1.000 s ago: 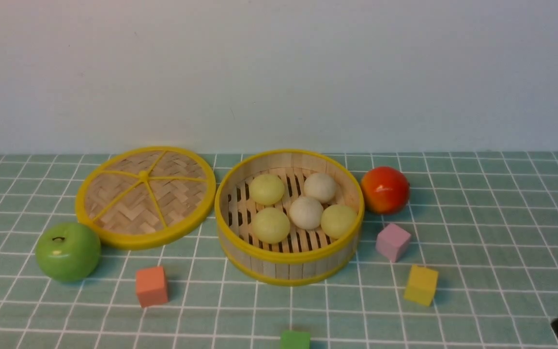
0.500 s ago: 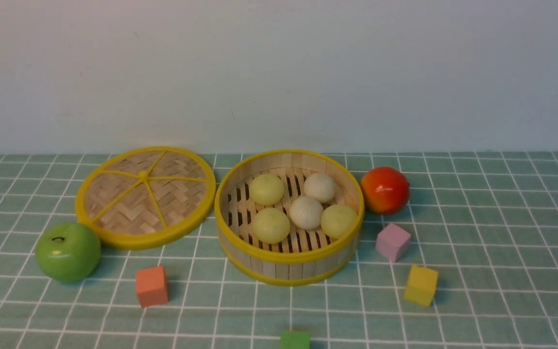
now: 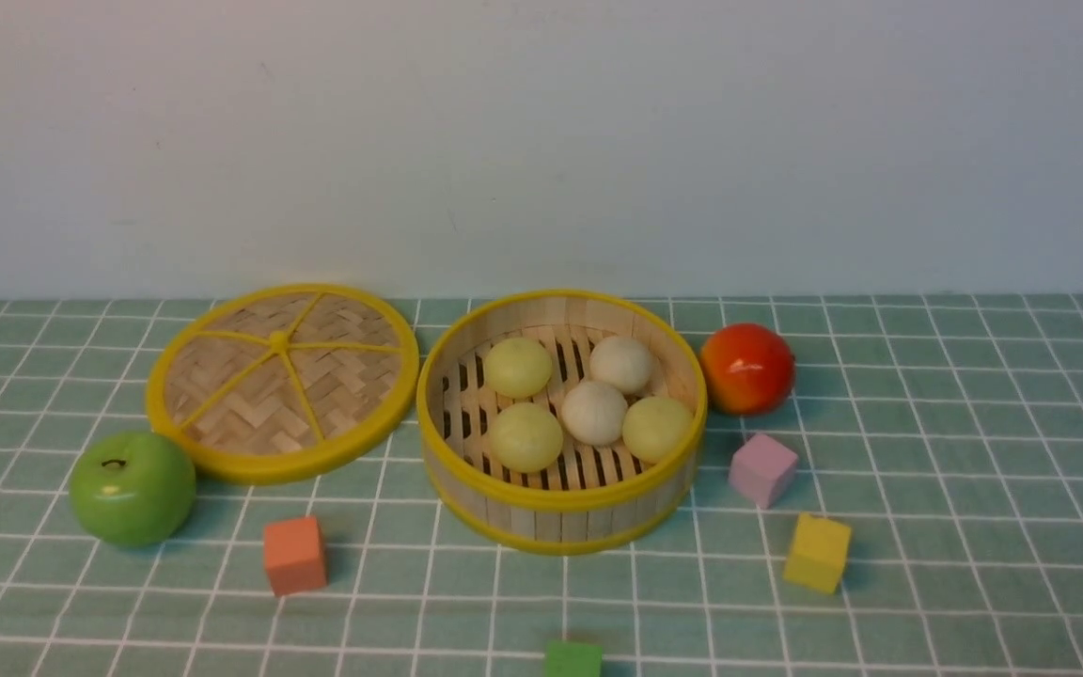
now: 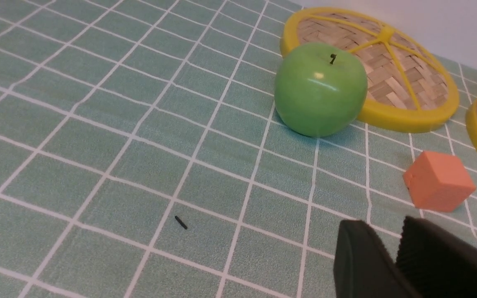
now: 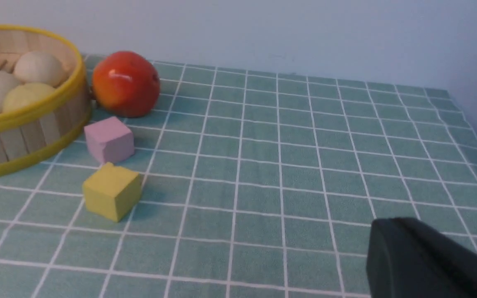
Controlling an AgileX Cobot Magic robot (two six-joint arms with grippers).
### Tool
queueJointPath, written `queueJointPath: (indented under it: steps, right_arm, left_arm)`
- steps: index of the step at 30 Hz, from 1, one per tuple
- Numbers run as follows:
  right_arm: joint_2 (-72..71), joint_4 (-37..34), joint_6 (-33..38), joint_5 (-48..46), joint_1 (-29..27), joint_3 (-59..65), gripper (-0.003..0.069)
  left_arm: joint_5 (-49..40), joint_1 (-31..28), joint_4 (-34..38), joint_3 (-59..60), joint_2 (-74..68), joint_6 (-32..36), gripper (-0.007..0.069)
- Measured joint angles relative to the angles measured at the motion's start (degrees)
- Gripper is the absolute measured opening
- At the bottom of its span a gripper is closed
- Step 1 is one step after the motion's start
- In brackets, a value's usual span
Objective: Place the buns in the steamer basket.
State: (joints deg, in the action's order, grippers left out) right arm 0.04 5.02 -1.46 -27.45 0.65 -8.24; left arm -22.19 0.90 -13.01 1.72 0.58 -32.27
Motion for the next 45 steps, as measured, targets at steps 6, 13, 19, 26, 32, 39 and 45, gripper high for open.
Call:
queueJointPath:
  steps: [6,13,19,26,32,39,45]
  right_arm:
    - [-0.67,0.45,0.12,3.57,-0.26,8.66,0.0003]
    - [-0.67,0.68,0.12,5.24,-0.26,9.03,0.0010]
    - [-0.67,0.85,0.12,5.29,-0.26,9.03,0.0016]
    - [-0.67,0.92,0.12,5.29,-0.26,9.03,0.0023]
    - [-0.67,0.92,0.12,5.29,-0.26,9.03,0.0032]
    - [-0.67,1.04,0.12,5.29,-0.26,9.03,0.0032]
    - [-0.67,1.04,0.32,5.29,-0.26,9.03,0.0035]
  left_arm:
    - [-0.06,0.00,0.00,0.01,0.00,0.00,0.0164]
    - [-0.01,0.00,0.00,0.01,0.00,0.00,0.0165]
    - [-0.01,0.00,0.00,0.01,0.00,0.00,0.0170]
    - [-0.01,0.00,0.00,0.01,0.00,0.00,0.0177]
    - [-0.01,0.00,0.00,0.01,0.00,0.00,0.0183]
    - [-0.01,0.00,0.00,0.01,0.00,0.00,0.0185]
    - [-0.01,0.00,0.00,0.01,0.00,0.00,0.0188]
